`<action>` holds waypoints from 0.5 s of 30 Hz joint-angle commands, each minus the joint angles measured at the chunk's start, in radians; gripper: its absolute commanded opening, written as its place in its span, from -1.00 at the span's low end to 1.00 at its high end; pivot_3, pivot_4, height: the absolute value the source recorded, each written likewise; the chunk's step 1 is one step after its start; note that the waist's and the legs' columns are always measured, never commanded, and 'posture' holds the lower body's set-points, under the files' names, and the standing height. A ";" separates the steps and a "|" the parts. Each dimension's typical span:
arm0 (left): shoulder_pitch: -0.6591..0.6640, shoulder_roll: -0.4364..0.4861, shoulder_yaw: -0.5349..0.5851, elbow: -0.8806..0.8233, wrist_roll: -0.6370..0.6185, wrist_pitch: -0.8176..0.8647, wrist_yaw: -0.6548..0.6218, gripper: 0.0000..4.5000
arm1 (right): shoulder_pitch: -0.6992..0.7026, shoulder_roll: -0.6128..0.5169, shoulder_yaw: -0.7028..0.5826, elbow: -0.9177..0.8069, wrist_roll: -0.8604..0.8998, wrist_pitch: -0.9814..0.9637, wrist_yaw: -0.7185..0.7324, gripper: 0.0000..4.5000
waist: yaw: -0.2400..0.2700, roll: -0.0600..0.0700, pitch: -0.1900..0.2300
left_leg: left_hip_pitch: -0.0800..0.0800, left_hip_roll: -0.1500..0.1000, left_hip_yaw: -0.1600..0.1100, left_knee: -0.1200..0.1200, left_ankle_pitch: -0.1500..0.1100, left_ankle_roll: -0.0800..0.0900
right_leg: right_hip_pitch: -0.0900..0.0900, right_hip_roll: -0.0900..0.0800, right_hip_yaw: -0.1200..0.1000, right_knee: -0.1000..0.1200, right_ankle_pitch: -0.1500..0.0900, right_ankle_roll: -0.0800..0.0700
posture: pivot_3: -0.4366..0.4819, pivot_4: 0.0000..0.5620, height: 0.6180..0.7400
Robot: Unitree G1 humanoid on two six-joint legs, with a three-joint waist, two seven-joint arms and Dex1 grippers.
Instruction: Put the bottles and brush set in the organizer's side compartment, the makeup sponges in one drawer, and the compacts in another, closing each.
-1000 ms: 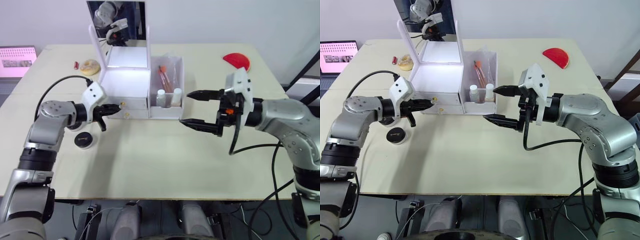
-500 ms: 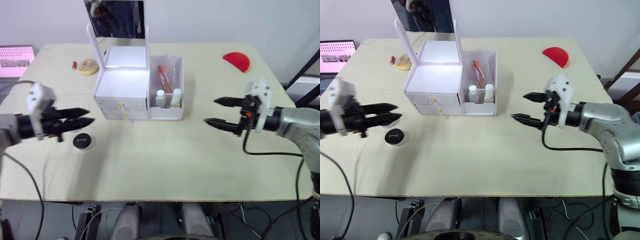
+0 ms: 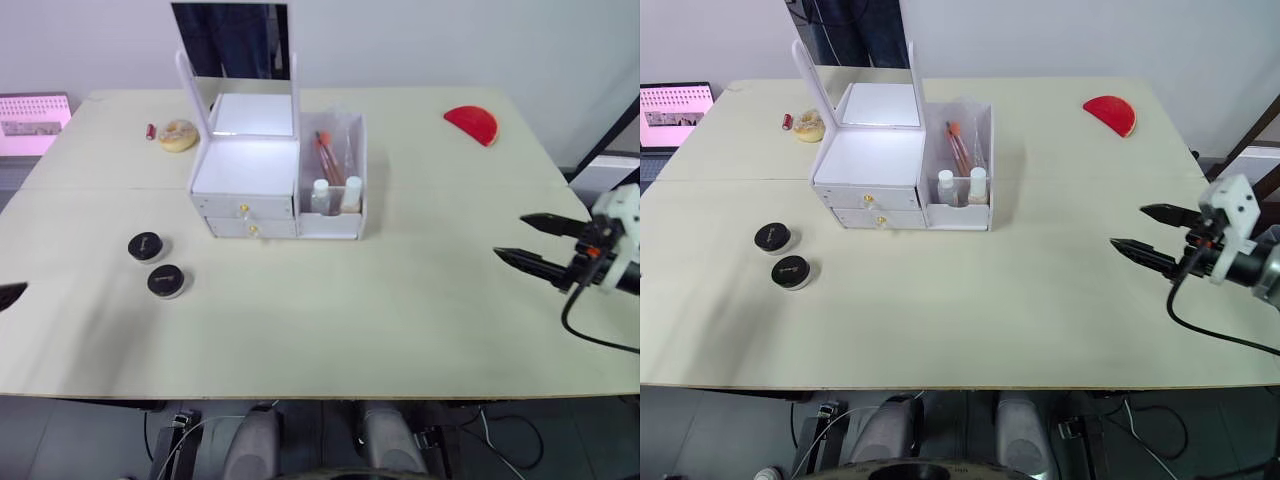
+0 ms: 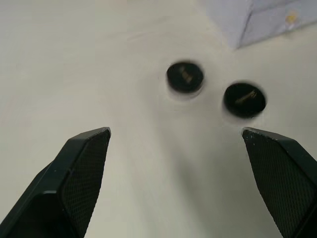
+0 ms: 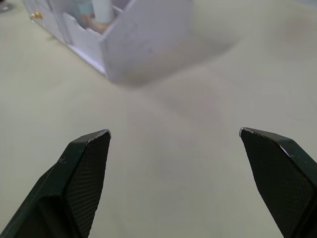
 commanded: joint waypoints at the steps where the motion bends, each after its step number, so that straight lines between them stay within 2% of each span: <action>1: 0.031 -0.003 0.058 0.042 0.022 -0.073 0.013 0.98 | 0.009 -0.026 -0.059 0.042 0.003 -0.053 0.053 1.00 | 0.000 0.000 0.000 | 0.000 0.000 0.000 0.000 0.000 0.000 | 0.000 0.000 0.000 0.000 0.000 0.000 | -0.05 -0.47 0.99; 15: 0.023 -0.022 0.019 0.084 0.002 -0.168 0.052 0.98 | 0.007 -0.016 -0.020 0.026 -0.016 -0.046 0.037 1.00 | 0.001 0.000 0.000 | 0.000 0.000 0.001 0.001 0.000 0.000 | 0.000 0.000 0.001 0.000 0.000 0.000 | -0.05 -0.47 0.99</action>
